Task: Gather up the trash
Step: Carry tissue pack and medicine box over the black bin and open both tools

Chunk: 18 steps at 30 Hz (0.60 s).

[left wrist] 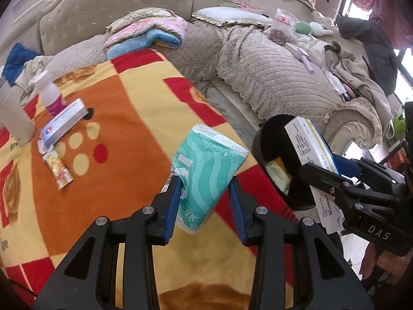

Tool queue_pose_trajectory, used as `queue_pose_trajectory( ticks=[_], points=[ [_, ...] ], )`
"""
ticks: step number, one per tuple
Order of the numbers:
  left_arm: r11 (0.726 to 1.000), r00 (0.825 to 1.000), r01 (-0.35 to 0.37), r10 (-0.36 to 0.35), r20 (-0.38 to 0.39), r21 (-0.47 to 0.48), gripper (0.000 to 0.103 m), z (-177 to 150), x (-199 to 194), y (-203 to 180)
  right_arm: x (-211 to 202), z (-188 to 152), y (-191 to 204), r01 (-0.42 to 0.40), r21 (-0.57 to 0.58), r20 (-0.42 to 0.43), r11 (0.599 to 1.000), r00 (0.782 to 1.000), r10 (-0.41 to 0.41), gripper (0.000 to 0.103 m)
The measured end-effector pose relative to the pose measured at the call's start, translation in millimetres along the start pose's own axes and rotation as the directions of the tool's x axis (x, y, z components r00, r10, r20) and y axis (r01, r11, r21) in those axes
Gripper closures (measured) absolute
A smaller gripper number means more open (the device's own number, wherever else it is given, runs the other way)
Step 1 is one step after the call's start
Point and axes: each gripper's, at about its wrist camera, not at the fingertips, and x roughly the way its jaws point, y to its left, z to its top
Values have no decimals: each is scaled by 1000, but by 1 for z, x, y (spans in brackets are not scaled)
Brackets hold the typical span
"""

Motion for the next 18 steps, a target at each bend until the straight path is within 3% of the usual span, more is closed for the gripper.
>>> queue_pose_trajectory(
  ticks=[18],
  points=[
    [996, 996, 82, -81, -24, 43, 68, 25, 35, -56, -6, -8, -74, 84, 118, -14, 989, 996, -83, 57]
  ],
)
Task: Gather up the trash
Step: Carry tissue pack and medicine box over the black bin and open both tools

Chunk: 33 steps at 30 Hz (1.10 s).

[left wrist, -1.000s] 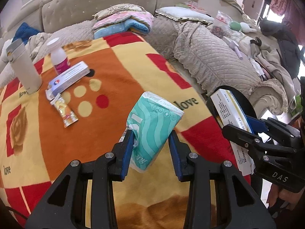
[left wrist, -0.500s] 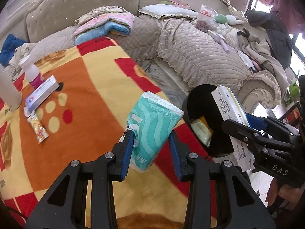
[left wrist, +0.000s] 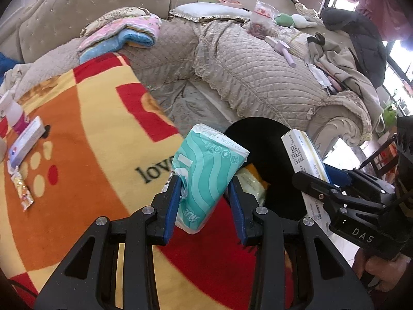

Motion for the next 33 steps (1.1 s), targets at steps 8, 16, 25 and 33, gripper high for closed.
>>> queue_pose_trajectory(
  ticks=[8, 16, 25, 33],
  points=[
    [999, 999, 43, -43, -11, 5, 68, 7, 14, -14, 6, 1, -18, 18, 26, -13, 999, 1000, -18, 57],
    [998, 997, 68, -68, -33, -3, 68, 10, 28, -18, 11, 3, -31, 28, 45, -18, 999, 999, -27, 57],
    [994, 994, 104, -104, -43, -19, 68, 13, 38, -20, 20, 6, -37, 43, 53, -29, 998, 999, -42, 57],
    [982, 982, 182, -185, -37, -57, 66, 16, 46, -15, 30, 11, -48, 77, 68, -19, 995, 997, -76, 51]
  ],
)
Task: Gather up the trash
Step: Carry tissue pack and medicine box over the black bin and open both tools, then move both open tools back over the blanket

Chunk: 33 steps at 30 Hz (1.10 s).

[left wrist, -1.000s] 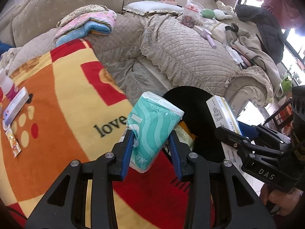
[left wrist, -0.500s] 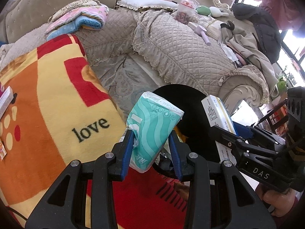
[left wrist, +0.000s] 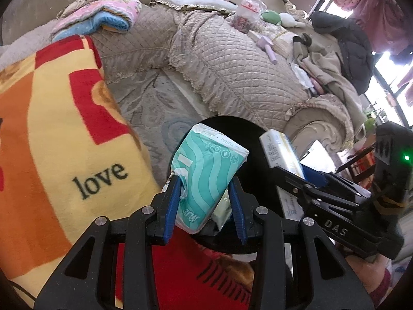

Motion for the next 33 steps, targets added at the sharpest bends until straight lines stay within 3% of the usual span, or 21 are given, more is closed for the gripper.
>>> queue_pose_trajectory(
  ticks=[3, 5, 11, 20, 33],
  points=[
    [1000, 1000, 30, -30, -1, -6, 60, 1, 1, 0, 3, 3, -4, 0, 14, 17, 1000, 1000, 0, 37],
    [999, 999, 41, -41, -2, -13, 52, 1, 1, 4, 4, 2, -7, 3, 41, 17, 999, 1000, -4, 34],
    [999, 1000, 13, -12, 18, -34, 51, -1, -10, 14, 7, -1, -2, -21, 51, -5, 998, 1000, 22, 34],
    [996, 998, -55, 58, 38, -70, 51, -10, -31, 38, 8, -4, 39, -54, -26, -26, 998, 998, 53, 34],
    [964, 976, -187, 204, 75, -188, 51, -38, -83, 113, 18, -11, 105, -110, -124, -65, 986, 993, 103, 34]
  ],
)
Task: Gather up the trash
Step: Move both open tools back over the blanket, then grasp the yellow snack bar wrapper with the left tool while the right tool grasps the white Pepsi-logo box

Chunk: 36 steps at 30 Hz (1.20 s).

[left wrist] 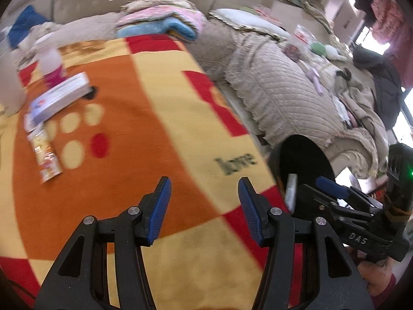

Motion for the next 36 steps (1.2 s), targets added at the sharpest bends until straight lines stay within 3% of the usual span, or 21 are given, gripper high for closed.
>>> queue_pose_trajectory(
  ticks=[10, 20, 29, 36],
  points=[
    [985, 988, -149, 152, 28, -88, 51, -16, -28, 72, 15, -7, 55, -58, -81, -35, 995, 998, 55, 34],
    [966, 975, -211, 218, 34, -148, 51, -30, -46, 116, 31, -14, 104, -106, -158, -77, 982, 992, 95, 34],
    [952, 980, -184, 196, 24, -246, 51, -34, -52, 158, 49, -14, 143, -147, -220, -101, 964, 987, 127, 33],
    [932, 987, -151, 163, 10, -328, 49, -11, -34, 178, 61, -7, 158, -165, -243, -111, 956, 984, 141, 33]
  ],
)
